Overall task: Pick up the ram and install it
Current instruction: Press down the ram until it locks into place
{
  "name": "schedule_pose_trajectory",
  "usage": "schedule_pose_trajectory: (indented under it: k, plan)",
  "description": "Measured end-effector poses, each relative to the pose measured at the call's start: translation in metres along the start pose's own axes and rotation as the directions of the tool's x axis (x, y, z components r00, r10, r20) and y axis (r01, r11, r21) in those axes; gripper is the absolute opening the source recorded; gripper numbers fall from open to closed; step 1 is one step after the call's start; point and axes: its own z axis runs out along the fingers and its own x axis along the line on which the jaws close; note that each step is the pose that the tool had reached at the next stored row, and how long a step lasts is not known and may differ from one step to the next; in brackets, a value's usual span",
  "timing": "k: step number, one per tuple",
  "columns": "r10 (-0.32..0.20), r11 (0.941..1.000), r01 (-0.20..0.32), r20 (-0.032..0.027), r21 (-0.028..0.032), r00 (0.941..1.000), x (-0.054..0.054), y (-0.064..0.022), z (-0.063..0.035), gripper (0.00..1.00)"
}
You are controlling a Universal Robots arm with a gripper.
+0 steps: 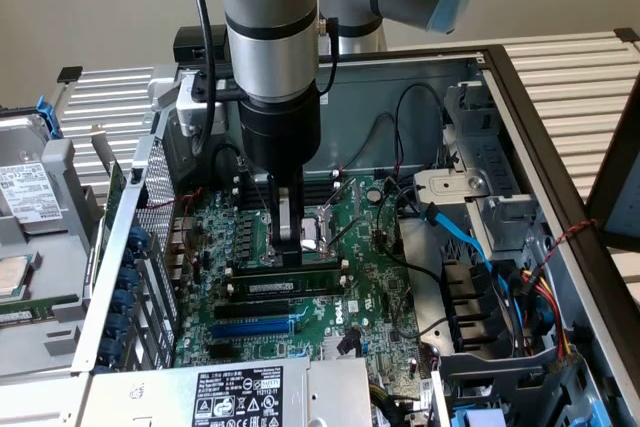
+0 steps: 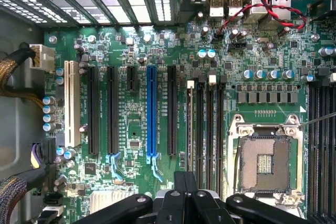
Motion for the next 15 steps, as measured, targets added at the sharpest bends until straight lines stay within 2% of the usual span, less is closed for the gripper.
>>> schedule_pose_trajectory:
  k: [15]
  plan:
    - [0.0, 1.0, 0.0, -0.0002, -0.0001, 1.0, 0.0, 0.0, -0.0001, 0.11]
